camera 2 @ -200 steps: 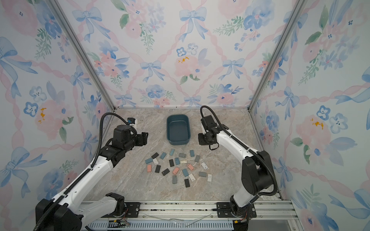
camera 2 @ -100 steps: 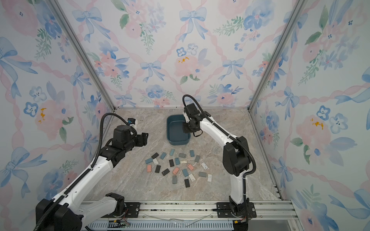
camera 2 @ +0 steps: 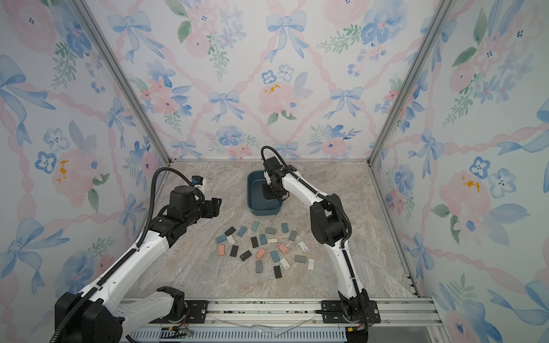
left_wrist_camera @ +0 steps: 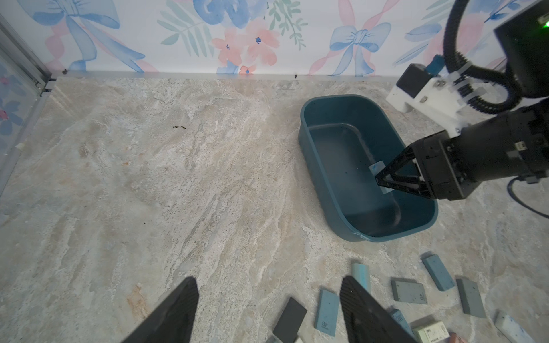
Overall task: Put the eraser in the storage box
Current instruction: Place the eraser in the storage box, then pick up the eraser from the center of the board.
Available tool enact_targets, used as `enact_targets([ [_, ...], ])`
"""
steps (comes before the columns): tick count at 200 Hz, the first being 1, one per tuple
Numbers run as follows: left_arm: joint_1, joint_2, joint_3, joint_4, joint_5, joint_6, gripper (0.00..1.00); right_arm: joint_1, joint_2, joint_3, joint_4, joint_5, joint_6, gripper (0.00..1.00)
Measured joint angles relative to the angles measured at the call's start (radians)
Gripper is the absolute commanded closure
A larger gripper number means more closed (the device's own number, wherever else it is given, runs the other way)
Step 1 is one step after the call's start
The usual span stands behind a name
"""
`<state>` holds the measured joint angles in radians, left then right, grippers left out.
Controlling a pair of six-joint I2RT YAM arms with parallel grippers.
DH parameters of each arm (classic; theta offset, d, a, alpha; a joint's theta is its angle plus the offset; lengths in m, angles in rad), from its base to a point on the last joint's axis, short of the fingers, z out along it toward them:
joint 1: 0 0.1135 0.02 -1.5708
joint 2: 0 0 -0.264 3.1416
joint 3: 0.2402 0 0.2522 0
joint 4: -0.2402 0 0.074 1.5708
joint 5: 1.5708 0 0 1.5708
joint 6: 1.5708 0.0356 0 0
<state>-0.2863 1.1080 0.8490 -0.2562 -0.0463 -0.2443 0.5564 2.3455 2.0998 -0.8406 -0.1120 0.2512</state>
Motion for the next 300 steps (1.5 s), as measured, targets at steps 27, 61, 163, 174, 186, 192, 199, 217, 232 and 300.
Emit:
enact_targets([
  [27,0.000,0.002,0.000,0.000,0.003,0.001,0.22,-0.004,0.052,0.047,-0.022,-0.001,0.001,0.71],
  [61,0.000,0.002,0.000,0.000,0.003,0.001,0.23,-0.006,0.077,0.074,-0.036,0.011,0.010,0.70],
  [163,0.002,0.002,0.000,0.000,0.003,0.001,0.23,-0.006,0.105,0.096,-0.068,0.084,0.034,0.65],
  [174,0.002,0.002,0.000,0.000,0.003,0.001,0.23,-0.006,0.111,0.100,-0.072,0.084,0.034,0.65],
  [186,0.002,0.002,0.000,0.000,0.003,0.001,0.23,-0.006,0.115,0.104,-0.077,0.087,0.034,0.65],
  [192,0.002,0.002,0.000,0.000,0.003,0.001,0.23,-0.006,0.116,0.108,-0.080,0.087,0.034,0.65],
  [199,0.002,0.002,0.000,0.000,0.002,0.001,0.23,-0.006,0.116,0.112,-0.083,0.090,0.034,0.64],
  [217,0.002,0.002,0.000,0.000,0.003,0.001,0.23,-0.006,0.116,0.122,-0.084,0.091,0.034,0.63],
  [232,0.002,0.002,0.000,0.000,0.003,0.001,0.23,-0.005,0.116,0.134,-0.086,0.091,0.035,0.61],
  [300,0.002,0.002,0.000,-0.001,0.003,0.027,0.25,0.000,0.074,0.166,-0.090,0.089,0.033,0.58],
])
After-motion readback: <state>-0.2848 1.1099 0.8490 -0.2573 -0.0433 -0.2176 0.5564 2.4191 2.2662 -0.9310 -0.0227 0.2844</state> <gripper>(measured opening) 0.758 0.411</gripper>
